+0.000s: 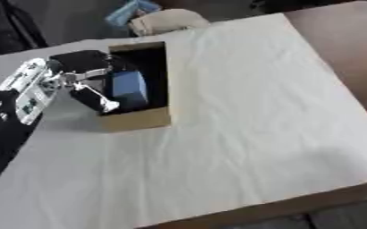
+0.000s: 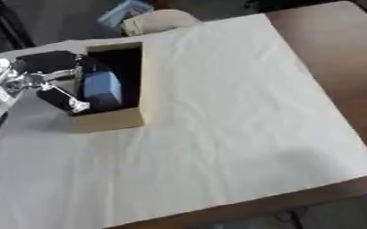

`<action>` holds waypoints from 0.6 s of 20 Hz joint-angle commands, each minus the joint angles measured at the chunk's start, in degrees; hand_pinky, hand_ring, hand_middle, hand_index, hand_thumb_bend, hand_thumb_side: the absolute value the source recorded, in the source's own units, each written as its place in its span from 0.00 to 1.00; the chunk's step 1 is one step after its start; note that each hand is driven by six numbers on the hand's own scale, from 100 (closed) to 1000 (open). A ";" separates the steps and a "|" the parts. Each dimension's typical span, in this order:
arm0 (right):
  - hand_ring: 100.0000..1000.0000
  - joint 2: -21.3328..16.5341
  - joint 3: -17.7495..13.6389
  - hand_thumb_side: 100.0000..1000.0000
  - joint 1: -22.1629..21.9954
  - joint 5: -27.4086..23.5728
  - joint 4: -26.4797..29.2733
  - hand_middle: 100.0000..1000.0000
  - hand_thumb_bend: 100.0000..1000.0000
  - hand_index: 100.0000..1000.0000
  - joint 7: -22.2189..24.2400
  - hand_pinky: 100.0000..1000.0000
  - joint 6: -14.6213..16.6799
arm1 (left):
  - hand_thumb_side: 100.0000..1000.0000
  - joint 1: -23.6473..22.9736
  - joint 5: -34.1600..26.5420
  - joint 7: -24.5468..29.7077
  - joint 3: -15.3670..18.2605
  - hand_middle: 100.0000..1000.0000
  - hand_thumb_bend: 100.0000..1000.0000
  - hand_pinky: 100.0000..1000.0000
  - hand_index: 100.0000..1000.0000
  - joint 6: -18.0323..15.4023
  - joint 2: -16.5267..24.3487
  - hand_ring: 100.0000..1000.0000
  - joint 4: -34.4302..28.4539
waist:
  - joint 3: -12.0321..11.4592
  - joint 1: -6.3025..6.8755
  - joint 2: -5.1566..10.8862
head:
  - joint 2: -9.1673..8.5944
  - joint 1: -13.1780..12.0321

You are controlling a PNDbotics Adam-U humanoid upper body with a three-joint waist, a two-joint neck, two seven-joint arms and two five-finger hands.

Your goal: Pick up objects on the table and place them in the box.

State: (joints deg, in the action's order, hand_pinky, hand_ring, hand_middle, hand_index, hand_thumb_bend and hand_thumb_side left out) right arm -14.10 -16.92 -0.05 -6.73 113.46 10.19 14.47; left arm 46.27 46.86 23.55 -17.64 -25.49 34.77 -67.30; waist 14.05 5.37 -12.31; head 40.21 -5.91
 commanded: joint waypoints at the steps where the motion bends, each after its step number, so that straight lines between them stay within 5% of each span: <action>1: 0.84 -1.02 -0.17 0.45 0.26 -0.46 1.13 0.76 0.00 0.83 0.17 0.84 0.15 | 0.57 0.97 2.02 -0.81 0.57 0.79 0.47 0.82 0.96 0.23 1.56 0.76 -1.91 | -0.17 -0.33 1.02 | -0.65 0.10; 7: 0.84 -1.01 -0.34 0.45 0.21 -0.33 1.13 0.76 0.00 0.83 0.09 0.84 0.15 | 0.66 -0.13 3.90 -6.08 2.00 0.82 0.73 0.85 0.97 3.20 3.96 0.79 -6.14 | -0.64 -0.39 0.96 | -0.67 0.49; 12: 0.84 -1.06 -0.53 0.45 0.33 -0.20 1.13 0.76 0.00 0.83 -0.11 0.84 0.21 | 0.67 -3.07 0.52 -8.08 3.12 0.81 0.71 0.84 0.96 4.53 8.00 0.77 -12.75 | -0.98 -0.37 0.80 | -0.73 0.67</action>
State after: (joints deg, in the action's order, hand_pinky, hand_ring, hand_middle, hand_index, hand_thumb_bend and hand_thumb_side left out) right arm -14.10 -16.97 -0.03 -6.73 113.46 10.12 14.53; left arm 42.51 48.37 16.12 -15.65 -21.29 39.77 -77.81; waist 13.16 5.33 -12.33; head 40.16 -5.37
